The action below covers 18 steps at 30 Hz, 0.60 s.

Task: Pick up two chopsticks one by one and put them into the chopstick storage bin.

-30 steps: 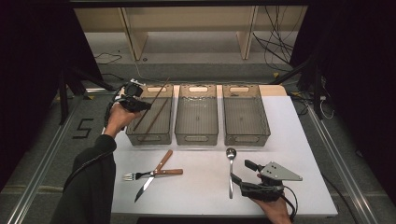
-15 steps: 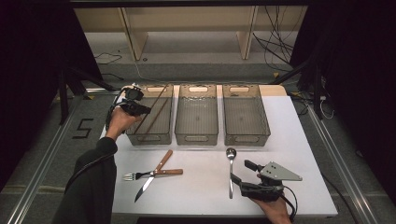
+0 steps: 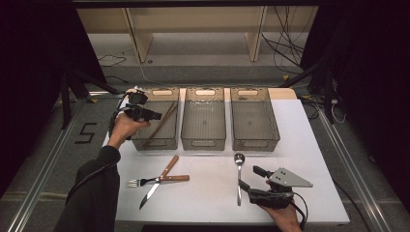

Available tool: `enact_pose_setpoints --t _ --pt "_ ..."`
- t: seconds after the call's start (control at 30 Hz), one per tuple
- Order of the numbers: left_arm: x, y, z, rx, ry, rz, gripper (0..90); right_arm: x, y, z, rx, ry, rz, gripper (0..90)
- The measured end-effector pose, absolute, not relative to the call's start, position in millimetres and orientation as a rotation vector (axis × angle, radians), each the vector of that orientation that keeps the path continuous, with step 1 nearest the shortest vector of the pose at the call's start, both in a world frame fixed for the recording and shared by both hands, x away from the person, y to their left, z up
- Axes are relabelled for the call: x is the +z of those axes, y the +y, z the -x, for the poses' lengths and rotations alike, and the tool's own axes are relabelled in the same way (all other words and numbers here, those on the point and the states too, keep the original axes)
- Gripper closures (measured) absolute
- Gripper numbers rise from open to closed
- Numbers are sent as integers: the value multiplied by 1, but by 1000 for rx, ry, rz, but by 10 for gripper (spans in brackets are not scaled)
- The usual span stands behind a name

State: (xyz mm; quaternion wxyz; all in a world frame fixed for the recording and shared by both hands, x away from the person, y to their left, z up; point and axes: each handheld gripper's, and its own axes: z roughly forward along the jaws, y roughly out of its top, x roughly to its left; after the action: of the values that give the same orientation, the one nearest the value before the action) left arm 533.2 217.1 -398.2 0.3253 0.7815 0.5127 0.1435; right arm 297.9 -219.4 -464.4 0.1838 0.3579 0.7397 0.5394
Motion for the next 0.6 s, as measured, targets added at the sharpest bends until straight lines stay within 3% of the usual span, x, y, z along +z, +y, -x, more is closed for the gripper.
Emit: enact_pose_setpoints --t 0.23,0.6 --pt "-384 203 -494 384 1258 -1997 265 -465 -218 -299 1478 2091 -1050 279" --pt "-393 181 -414 355 1106 -1897 220 -466 -215 -300 1424 2115 -1071 342"
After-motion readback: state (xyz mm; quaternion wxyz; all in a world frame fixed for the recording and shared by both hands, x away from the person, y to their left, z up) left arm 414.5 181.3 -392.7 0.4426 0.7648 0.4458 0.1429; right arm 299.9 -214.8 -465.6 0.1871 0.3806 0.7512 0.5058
